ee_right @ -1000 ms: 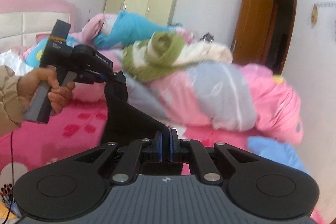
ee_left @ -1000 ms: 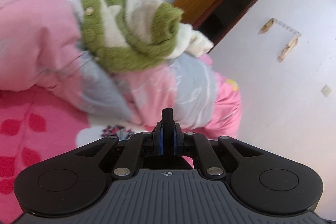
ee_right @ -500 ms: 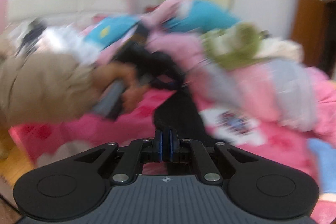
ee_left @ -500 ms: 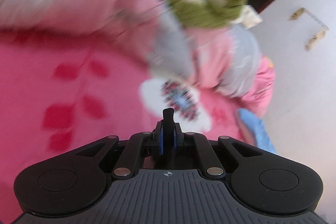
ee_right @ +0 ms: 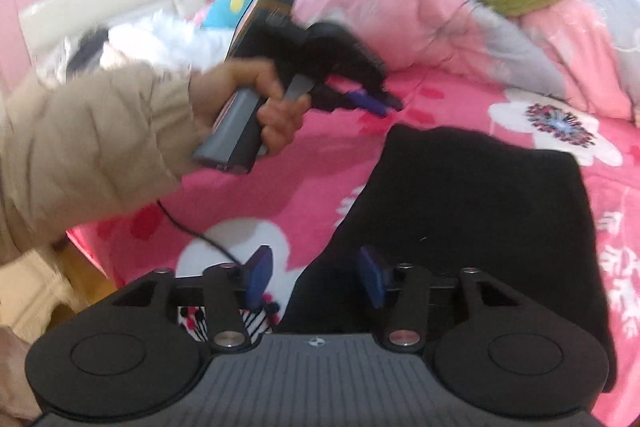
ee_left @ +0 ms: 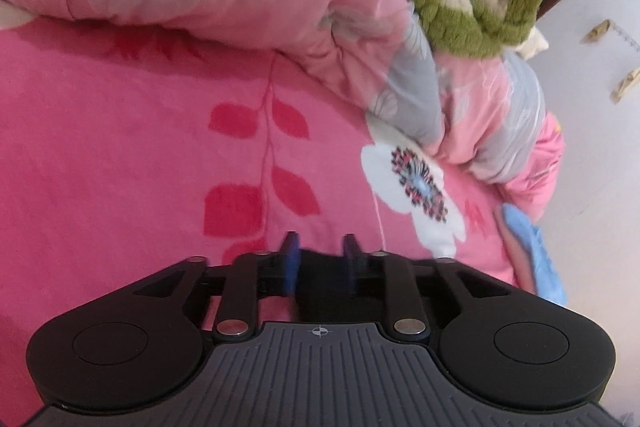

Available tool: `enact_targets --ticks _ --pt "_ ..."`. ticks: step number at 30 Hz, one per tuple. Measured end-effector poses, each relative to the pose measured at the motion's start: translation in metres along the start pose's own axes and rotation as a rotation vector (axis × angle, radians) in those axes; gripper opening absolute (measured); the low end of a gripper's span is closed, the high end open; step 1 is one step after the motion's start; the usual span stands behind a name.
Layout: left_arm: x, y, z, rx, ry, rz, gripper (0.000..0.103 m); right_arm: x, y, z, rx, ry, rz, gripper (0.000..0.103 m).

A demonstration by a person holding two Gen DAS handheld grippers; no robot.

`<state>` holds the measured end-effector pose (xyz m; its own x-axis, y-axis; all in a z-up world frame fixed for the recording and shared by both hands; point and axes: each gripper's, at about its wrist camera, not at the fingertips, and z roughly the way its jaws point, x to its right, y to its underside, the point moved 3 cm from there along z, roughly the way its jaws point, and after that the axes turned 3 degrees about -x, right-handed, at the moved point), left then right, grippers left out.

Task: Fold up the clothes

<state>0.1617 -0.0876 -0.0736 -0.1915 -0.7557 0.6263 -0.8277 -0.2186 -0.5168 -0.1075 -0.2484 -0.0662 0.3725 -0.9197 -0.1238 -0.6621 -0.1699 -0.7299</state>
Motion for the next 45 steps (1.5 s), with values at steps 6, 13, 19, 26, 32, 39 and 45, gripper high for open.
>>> enact_targets --ticks 6,13,19,26,32,39,45 --pt "0.007 0.016 -0.023 -0.063 0.003 0.067 0.058 0.072 -0.007 -0.064 0.150 0.020 0.284 0.065" --pt "0.025 0.073 -0.057 -0.262 0.067 0.162 0.063 0.174 0.041 -0.124 0.290 0.079 0.803 0.066" --pt "0.038 0.118 -0.081 -0.324 0.117 0.175 0.063 0.194 0.096 -0.127 0.301 -0.031 1.048 0.066" --pt "0.048 0.150 -0.093 -0.364 0.153 0.139 0.063 0.182 0.124 -0.122 0.311 -0.116 1.113 0.066" --pt "0.029 0.162 -0.084 -0.386 0.171 -0.106 0.059 0.174 0.129 -0.124 0.346 -0.162 1.133 0.066" --pt "0.017 0.179 -0.071 -0.398 0.154 -0.239 0.043 0.166 0.137 -0.131 0.368 -0.171 1.149 0.066" --pt "0.014 0.178 -0.070 -0.339 0.154 -0.277 0.004 0.166 0.147 -0.133 0.379 -0.167 1.181 0.066"
